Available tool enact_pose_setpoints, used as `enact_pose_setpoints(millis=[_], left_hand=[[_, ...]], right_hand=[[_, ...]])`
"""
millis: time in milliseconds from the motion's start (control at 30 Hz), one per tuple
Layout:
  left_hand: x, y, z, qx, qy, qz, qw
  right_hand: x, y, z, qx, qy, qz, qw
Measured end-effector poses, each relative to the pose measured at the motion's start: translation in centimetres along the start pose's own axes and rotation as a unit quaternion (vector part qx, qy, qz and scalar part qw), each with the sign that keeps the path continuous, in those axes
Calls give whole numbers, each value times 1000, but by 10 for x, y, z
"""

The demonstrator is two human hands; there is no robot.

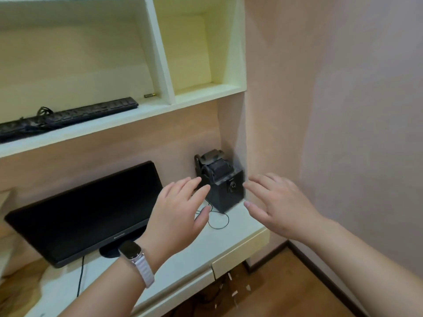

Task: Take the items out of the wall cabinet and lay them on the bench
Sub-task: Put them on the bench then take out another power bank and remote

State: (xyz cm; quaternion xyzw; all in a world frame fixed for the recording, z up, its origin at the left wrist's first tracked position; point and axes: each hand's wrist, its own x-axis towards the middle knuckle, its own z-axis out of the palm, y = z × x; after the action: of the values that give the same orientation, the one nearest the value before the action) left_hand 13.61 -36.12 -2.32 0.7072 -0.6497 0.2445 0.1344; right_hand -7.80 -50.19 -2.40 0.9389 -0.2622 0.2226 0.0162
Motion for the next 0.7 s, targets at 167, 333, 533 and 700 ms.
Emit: enact_pose_setpoints(millis=[167, 333, 533, 700], left_hand=[[43, -29, 29, 0, 36, 9, 999], [98, -57, 53, -17, 54, 21, 998], [177, -91, 63, -18, 106, 28, 994], [229, -111, 47, -1, 172, 23, 985]], right_hand=[[51, 19, 13, -14, 15, -1, 1000], [103, 41, 16, -39, 32, -12, 999], [173, 69, 9, -44, 93, -15, 995], [228, 86, -14, -43, 132, -29, 990]])
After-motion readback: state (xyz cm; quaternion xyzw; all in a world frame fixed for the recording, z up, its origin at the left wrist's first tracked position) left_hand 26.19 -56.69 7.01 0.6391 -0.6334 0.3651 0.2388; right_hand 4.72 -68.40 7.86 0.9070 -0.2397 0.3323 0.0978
